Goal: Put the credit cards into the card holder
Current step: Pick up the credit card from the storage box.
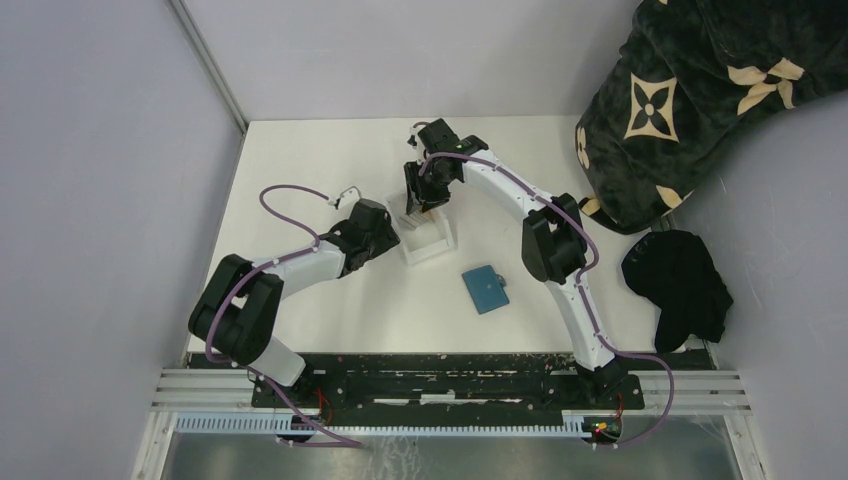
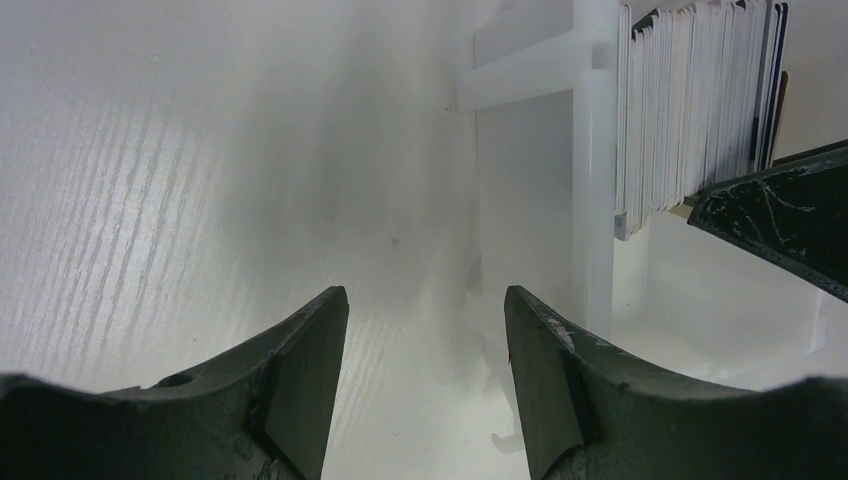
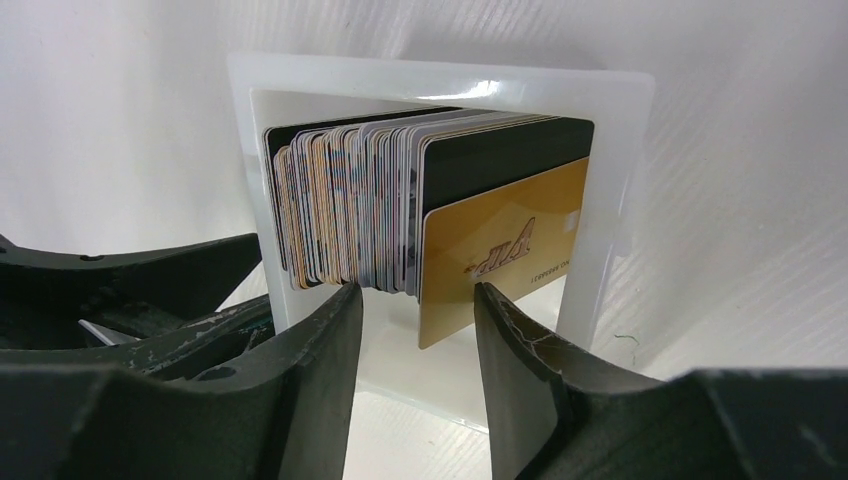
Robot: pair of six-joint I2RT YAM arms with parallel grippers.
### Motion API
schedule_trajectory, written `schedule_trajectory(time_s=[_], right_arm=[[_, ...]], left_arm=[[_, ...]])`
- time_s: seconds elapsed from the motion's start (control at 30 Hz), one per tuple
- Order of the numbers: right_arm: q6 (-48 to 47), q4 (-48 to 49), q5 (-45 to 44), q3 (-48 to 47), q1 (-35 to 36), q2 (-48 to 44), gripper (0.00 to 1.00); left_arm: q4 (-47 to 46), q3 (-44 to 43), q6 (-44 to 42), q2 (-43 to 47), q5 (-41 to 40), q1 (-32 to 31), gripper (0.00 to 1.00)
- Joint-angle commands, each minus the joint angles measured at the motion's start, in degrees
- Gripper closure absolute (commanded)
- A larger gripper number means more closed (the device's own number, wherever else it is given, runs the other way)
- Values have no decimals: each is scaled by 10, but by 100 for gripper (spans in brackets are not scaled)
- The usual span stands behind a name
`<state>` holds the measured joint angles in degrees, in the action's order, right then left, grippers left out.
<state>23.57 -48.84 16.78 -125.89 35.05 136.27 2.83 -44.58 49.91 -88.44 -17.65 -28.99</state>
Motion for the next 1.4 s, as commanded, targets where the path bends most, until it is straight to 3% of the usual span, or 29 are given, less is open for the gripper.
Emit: schedule_trajectory(time_s=[0.0, 1.03, 1.37], right_arm=[[10, 19, 12, -31, 5, 4, 51], [-26, -45, -21, -96, 10, -7, 79], [-45, -45, -56, -71, 9, -32, 90]], left_arm=[[-23, 8, -24, 21, 3, 2, 34], [-33, 9, -12, 13, 7, 2, 34], [-21, 3, -16, 17, 0, 2, 34]])
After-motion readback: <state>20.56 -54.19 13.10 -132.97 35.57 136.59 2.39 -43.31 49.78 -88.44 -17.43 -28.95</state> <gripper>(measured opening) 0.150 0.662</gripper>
